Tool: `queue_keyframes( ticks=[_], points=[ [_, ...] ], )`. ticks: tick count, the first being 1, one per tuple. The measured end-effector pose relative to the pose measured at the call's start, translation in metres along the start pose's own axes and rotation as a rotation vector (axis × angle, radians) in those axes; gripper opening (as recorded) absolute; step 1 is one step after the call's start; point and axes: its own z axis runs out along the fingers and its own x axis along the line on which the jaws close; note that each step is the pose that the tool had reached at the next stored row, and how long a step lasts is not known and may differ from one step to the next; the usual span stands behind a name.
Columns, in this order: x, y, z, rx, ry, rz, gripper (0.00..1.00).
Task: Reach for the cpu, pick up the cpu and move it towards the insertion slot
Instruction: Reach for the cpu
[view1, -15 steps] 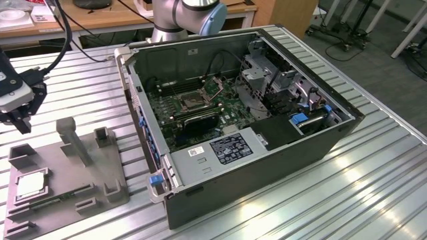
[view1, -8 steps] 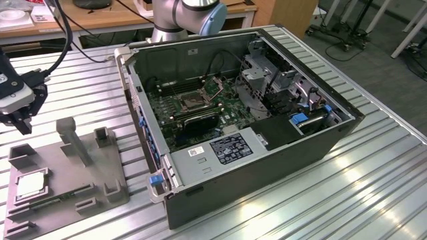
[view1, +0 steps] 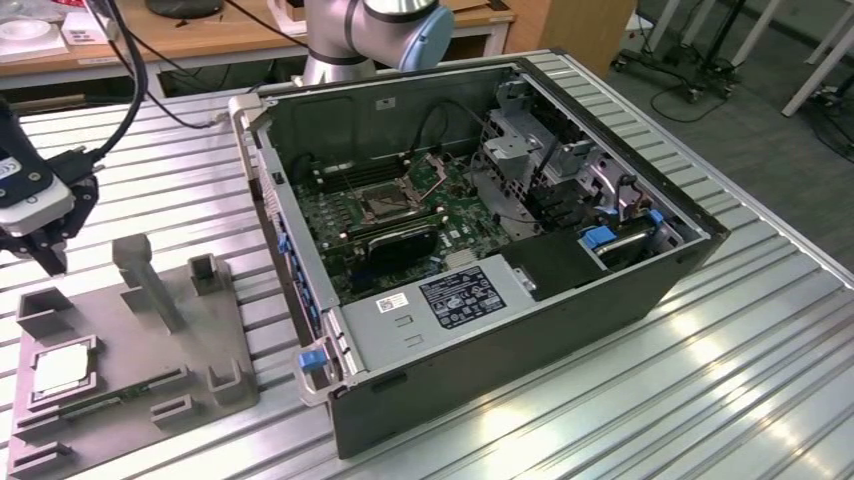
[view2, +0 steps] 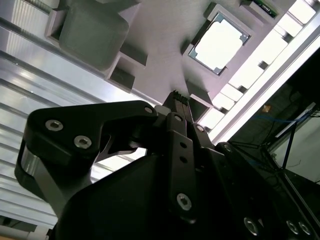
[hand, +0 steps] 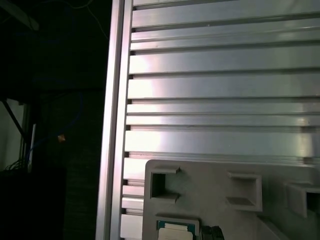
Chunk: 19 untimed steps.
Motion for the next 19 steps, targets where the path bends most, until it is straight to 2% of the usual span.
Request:
queue_keyframes(
  ticks=[3,9,12,14,19],
  points=[
    [0.0026,-0.0012,0.0028,0.0000,0.0000,0.000,0.10],
    [0.0185,-0.0030,0.0073,-0.0002,0.0000,0.000,0.10],
    [0.0218,-0.0061,0.0092,-0.0002,0.0000,0.000,0.10],
    [0.0226,-0.0098,0.0108,-0.0002,-0.0001,0.000,0.10],
    [0.0275,-0.0259,0.0170,-0.0002,-0.0001,0.000,0.10]
  ],
)
